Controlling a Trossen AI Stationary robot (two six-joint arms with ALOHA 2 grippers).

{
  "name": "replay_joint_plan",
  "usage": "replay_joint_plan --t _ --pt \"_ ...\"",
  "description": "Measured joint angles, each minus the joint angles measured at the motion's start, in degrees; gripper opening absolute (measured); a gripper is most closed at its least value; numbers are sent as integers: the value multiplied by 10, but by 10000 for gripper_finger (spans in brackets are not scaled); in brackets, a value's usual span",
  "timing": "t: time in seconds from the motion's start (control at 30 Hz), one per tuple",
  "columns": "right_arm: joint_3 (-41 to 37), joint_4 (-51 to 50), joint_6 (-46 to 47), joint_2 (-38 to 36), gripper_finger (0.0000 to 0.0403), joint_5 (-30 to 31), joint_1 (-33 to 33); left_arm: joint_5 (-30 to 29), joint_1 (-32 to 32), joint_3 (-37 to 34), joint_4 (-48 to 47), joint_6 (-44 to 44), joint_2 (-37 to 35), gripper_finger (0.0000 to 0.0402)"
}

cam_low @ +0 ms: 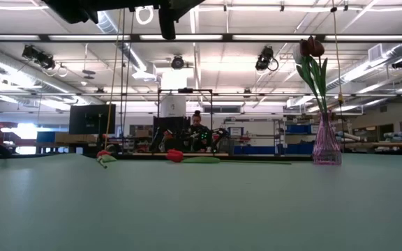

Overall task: Sort flowers into vase by color
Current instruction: Put the pink flower into the transparent vase, then put the right red flower into the transparent vase

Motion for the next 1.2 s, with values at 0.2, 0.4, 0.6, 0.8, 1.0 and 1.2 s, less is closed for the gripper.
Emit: replay_joint_plan --t 0.2,0.4,0.6,0.8,1.0,1.2 --pt "0 7 89 -25 196 -28 0 0 0 0 0 0 0 228" --pt "0 113 101 -64 197 -25 0 0 0 0 0 0 0 228" --pt "1 180 45 -116 197 88 -17 -10 1 0 -12 -40 0 228" --pt "9 161 -37 -112 197 163 -80 -15 1 0 -92 -62 0 228" --pt "82 125 -92 -40 197 177 -181 -15 0 0 -196 -98 0 228" --pt "199 -20 -60 75 197 143 -328 -11 3 0 -258 -139 0 228"
